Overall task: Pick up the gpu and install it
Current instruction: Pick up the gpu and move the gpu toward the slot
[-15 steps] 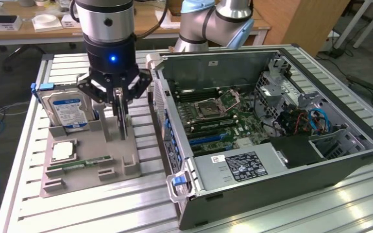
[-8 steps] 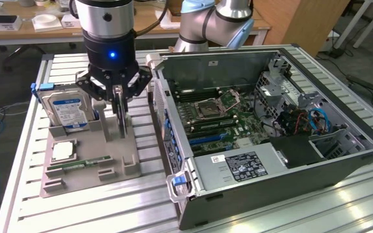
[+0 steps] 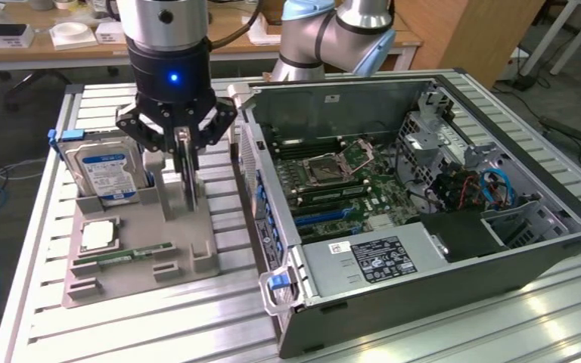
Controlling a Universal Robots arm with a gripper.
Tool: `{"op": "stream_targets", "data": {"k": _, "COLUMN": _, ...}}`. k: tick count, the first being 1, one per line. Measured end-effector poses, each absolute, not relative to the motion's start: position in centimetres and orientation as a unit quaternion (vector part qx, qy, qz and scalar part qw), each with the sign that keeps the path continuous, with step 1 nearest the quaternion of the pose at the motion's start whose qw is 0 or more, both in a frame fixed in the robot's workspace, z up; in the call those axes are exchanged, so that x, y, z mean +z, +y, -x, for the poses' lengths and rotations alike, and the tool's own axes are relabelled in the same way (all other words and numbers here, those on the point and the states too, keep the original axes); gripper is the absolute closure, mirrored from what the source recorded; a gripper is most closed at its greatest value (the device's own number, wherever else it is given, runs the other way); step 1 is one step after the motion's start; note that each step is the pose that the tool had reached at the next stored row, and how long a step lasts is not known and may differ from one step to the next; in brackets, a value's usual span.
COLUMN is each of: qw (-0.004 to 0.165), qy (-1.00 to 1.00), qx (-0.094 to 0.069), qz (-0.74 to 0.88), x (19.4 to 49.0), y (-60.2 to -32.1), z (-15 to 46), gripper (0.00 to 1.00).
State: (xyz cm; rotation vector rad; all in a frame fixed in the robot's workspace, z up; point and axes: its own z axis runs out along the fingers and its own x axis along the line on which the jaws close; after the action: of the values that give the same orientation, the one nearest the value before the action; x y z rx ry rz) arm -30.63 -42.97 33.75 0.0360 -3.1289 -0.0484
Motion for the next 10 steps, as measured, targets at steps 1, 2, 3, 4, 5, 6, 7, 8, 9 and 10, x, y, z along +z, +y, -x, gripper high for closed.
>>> {"op": "stream_targets", "data": {"k": 1, "qw": 0.006, "qy": -1.000, "qx": -0.016, "qz": -0.011, "x": 33.9, "y": -43.0, "z": 30.6, "gripper": 0.73}}
{"op": "stream_targets", "data": {"k": 2, "qw": 0.006, "qy": -1.000, "qx": -0.016, "qz": -0.012, "x": 34.0, "y": -43.0, "z": 30.6, "gripper": 0.73}}
{"op": "stream_targets", "data": {"k": 3, "qw": 0.006, "qy": -1.000, "qx": -0.016, "qz": -0.012, "x": 34.1, "y": -43.0, "z": 30.6, "gripper": 0.73}}
{"op": "stream_targets", "data": {"k": 4, "qw": 0.006, "qy": -1.000, "qx": -0.015, "qz": -0.012, "x": 34.2, "y": -43.0, "z": 30.6, "gripper": 0.73}}
{"op": "stream_targets", "data": {"k": 5, "qw": 0.006, "qy": -1.000, "qx": -0.015, "qz": -0.011, "x": 34.3, "y": -43.0, "z": 30.6, "gripper": 0.73}}
{"op": "stream_targets", "data": {"k": 6, "qw": 0.006, "qy": -1.000, "qx": -0.015, "qz": -0.011, "x": 34.5, "y": -43.0, "z": 30.6, "gripper": 0.73}}
{"op": "stream_targets", "data": {"k": 7, "qw": 0.006, "qy": -1.000, "qx": -0.016, "qz": -0.012, "x": 34.6, "y": -43.0, "z": 30.6, "gripper": 0.73}}
{"op": "stream_targets", "data": {"k": 8, "qw": 0.006, "qy": -1.000, "qx": -0.015, "qz": -0.011, "x": 34.7, "y": -43.0, "z": 30.6, "gripper": 0.73}}
{"op": "stream_targets", "data": {"k": 9, "qw": 0.006, "qy": -1.000, "qx": -0.015, "qz": -0.012, "x": 34.9, "y": -43.0, "z": 30.6, "gripper": 0.73}}
{"op": "stream_targets", "data": {"k": 10, "qw": 0.006, "qy": -1.000, "qx": -0.016, "qz": -0.012, "x": 35.0, "y": -43.0, "z": 30.6, "gripper": 0.73}}
